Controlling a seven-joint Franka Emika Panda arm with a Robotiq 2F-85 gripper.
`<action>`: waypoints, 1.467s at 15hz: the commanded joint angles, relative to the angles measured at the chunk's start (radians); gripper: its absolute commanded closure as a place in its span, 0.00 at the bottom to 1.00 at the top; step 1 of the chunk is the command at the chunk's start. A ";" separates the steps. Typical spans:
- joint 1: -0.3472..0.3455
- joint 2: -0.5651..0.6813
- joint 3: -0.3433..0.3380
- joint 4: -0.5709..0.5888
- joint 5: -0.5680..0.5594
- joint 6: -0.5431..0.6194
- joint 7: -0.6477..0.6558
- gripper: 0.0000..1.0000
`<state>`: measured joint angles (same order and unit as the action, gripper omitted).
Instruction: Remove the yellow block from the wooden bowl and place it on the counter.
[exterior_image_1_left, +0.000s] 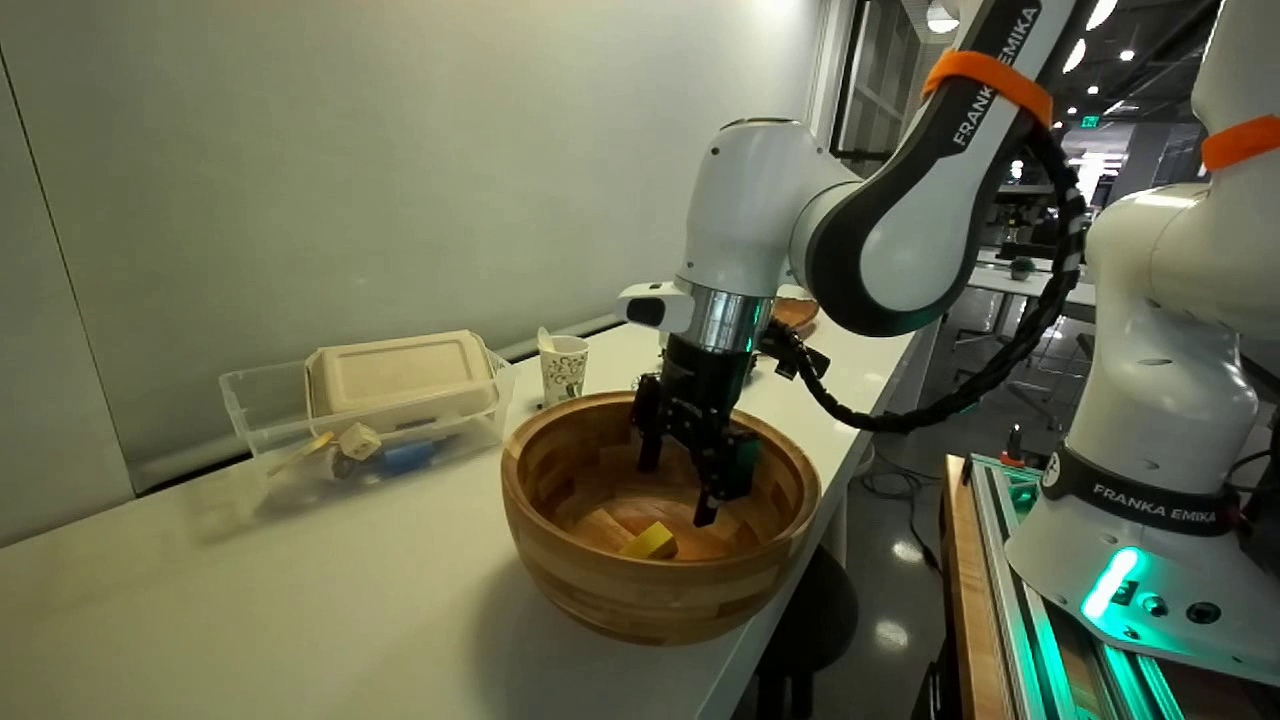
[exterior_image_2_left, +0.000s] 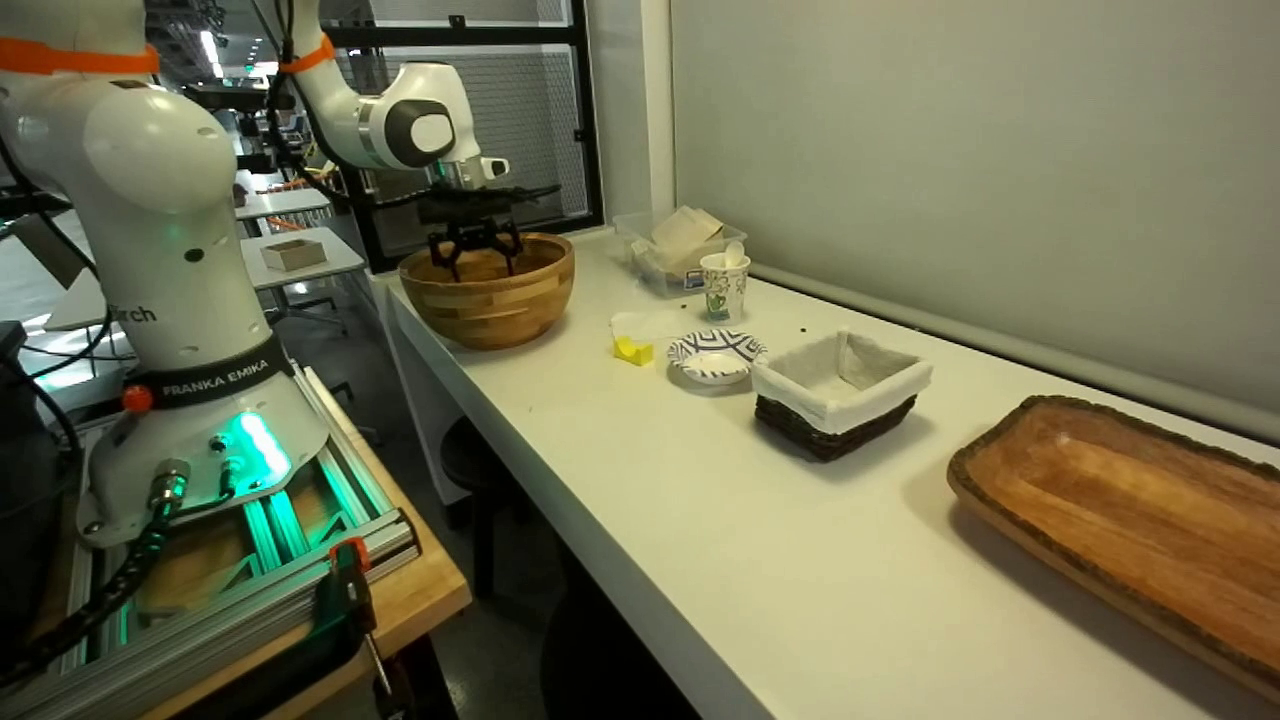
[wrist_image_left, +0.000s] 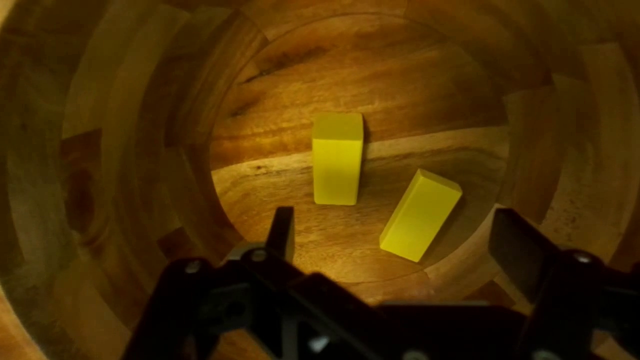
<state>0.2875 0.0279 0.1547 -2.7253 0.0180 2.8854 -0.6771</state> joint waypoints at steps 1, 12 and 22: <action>-0.037 0.011 0.030 0.000 -0.032 0.011 0.018 0.00; -0.120 0.161 0.068 0.015 -0.102 0.169 0.024 0.05; -0.082 0.234 -0.012 0.045 -0.238 0.187 0.060 0.25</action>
<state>0.1676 0.2194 0.1863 -2.6972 -0.1815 3.0428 -0.6411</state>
